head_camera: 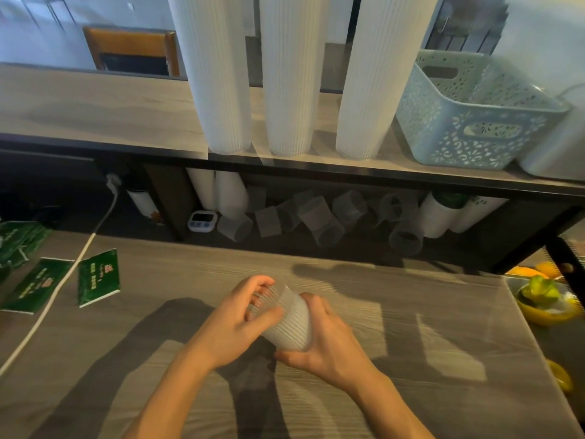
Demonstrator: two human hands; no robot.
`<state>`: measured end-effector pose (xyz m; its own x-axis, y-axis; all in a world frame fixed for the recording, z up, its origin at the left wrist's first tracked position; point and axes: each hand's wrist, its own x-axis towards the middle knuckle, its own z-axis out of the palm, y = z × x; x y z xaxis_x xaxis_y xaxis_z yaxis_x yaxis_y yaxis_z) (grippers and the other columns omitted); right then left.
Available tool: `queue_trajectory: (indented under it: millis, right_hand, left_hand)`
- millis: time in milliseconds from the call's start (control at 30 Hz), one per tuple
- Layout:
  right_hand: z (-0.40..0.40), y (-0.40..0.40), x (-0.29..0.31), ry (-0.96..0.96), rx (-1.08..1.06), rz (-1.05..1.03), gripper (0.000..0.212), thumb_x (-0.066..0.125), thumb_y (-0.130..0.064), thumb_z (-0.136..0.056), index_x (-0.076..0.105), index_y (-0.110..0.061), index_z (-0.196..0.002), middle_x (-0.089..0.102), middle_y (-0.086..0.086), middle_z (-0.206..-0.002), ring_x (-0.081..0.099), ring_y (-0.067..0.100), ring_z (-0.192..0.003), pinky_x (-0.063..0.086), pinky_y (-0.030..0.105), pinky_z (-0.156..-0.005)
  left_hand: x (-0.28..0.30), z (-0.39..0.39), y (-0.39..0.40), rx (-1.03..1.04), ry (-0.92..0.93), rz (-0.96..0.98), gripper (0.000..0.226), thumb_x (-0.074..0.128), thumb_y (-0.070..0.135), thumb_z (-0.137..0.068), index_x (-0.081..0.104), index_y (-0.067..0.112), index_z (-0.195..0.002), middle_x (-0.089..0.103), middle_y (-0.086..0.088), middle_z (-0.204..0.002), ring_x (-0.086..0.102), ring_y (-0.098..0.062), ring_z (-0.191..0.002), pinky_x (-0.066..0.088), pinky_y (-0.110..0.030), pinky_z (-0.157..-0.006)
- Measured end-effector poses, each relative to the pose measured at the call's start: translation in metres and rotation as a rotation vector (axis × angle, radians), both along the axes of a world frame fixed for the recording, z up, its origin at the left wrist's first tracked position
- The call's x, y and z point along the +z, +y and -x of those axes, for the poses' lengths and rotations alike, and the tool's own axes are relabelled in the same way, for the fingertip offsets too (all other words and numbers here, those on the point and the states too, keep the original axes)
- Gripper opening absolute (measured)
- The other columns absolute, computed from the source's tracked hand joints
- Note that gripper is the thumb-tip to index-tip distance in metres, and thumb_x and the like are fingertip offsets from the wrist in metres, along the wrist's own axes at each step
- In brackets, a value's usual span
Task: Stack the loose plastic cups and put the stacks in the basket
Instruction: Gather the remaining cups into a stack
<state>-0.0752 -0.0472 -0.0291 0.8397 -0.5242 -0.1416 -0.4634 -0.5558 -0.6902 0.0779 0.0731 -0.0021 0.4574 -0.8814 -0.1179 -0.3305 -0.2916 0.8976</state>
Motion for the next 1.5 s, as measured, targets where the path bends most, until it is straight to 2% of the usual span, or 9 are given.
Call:
queue_trajectory:
  millis: [167, 367, 500, 700, 900, 1100, 1233, 1367, 1500]
  right_hand:
    - [-0.001, -0.005, 0.000, -0.013, -0.015, 0.004, 0.085, 0.075, -0.061, -0.067, 0.034, -0.030, -0.136, 0.049, -0.011, -0.121, 0.056, 0.012, -0.104, 0.050, 0.034, -0.086]
    - [-0.010, -0.015, -0.002, -0.001, -0.048, -0.008, 0.090, 0.077, -0.059, -0.065, 0.035, -0.025, -0.136, 0.049, -0.006, -0.128, 0.054, 0.018, -0.115, 0.047, 0.040, -0.093]
    - [-0.022, -0.022, 0.000, 0.005, -0.077, 0.002, 0.088, 0.082, -0.053, -0.069, 0.035, -0.022, -0.137, 0.047, -0.004, -0.131, 0.051, 0.018, -0.118, 0.046, 0.038, -0.095]
    - [-0.031, -0.029, -0.005, 0.060, -0.123, -0.007, 0.084, 0.082, -0.056, -0.067, 0.037, -0.024, -0.131, 0.047, -0.006, -0.127, 0.052, 0.017, -0.113, 0.047, 0.037, -0.092]
    - [-0.029, -0.026, -0.015, 0.068, -0.170, -0.042, 0.092, 0.078, -0.064, -0.062, 0.035, -0.027, -0.135, 0.046, -0.010, -0.127, 0.051, 0.012, -0.113, 0.047, 0.032, -0.091]
    - [-0.034, -0.025, -0.016, 0.068, -0.195, -0.066, 0.092, 0.081, -0.061, -0.065, 0.034, -0.028, -0.136, 0.046, -0.011, -0.127, 0.050, 0.010, -0.110, 0.046, 0.030, -0.089]
    - [-0.035, -0.024, -0.016, 0.077, -0.209, -0.085, 0.090, 0.081, -0.061, -0.064, 0.035, -0.028, -0.133, 0.047, -0.012, -0.124, 0.050, 0.010, -0.110, 0.047, 0.031, -0.089]
    - [-0.034, -0.022, -0.016, 0.082, -0.213, -0.100, 0.090, 0.083, -0.058, -0.064, 0.036, -0.026, -0.133, 0.049, -0.011, -0.125, 0.051, 0.011, -0.112, 0.047, 0.033, -0.093]
    - [-0.033, -0.020, -0.013, 0.105, -0.205, -0.102, 0.094, 0.084, -0.055, -0.066, 0.033, -0.024, -0.139, 0.048, -0.008, -0.132, 0.050, 0.014, -0.117, 0.046, 0.035, -0.097]
  left_hand:
    - [-0.014, 0.023, -0.002, -0.100, 0.107, -0.127, 0.084, 0.036, 0.085, -0.070, 0.015, 0.051, -0.145, 0.025, 0.040, -0.139, 0.030, 0.020, -0.126, 0.027, -0.001, -0.095]
    - [-0.023, -0.014, -0.029, 0.216, 0.182, 0.007, 0.070, 0.054, 0.076, -0.077, 0.050, 0.032, -0.132, 0.057, 0.016, -0.130, 0.052, 0.014, -0.109, 0.040, -0.015, -0.098]
    - [-0.042, -0.073, -0.064, 0.534, -0.130, -0.112, 0.048, 0.063, 0.041, -0.092, 0.053, 0.017, -0.132, 0.059, -0.004, -0.125, 0.056, -0.015, -0.101, 0.042, -0.023, -0.084]
    - [-0.057, -0.146, -0.109, 0.349, -0.656, -0.463, 0.049, 0.059, 0.038, -0.092, 0.053, 0.011, -0.132, 0.047, -0.017, -0.138, 0.042, -0.038, -0.128, 0.042, -0.043, -0.100]
    - [-0.095, -0.212, -0.132, 0.714, -0.048, -0.493, 0.097, 0.054, 0.075, -0.073, 0.042, 0.010, -0.144, 0.046, -0.020, -0.144, 0.058, -0.039, -0.118, 0.052, -0.045, -0.096]
    - [-0.101, -0.203, -0.143, 0.652, 0.158, -0.428, 0.090, 0.068, 0.067, -0.076, 0.044, 0.011, -0.143, 0.052, -0.012, -0.140, 0.065, -0.033, -0.105, 0.058, -0.043, -0.088]
    - [-0.101, -0.199, -0.151, 0.651, 0.346, -0.321, 0.067, 0.069, 0.035, -0.090, 0.043, 0.005, -0.143, 0.044, -0.013, -0.149, 0.047, -0.030, -0.133, 0.044, -0.040, -0.107]
    - [-0.095, -0.180, -0.134, 0.721, 0.520, -0.211, 0.046, 0.064, 0.015, -0.091, 0.051, 0.007, -0.135, 0.054, -0.013, -0.139, 0.058, -0.025, -0.114, 0.050, -0.034, -0.087]
    - [-0.075, -0.151, -0.096, 0.637, 0.571, -0.105, 0.076, 0.079, 0.017, -0.079, 0.036, 0.012, -0.142, 0.056, -0.007, -0.129, 0.059, -0.018, -0.100, 0.053, -0.039, -0.090]
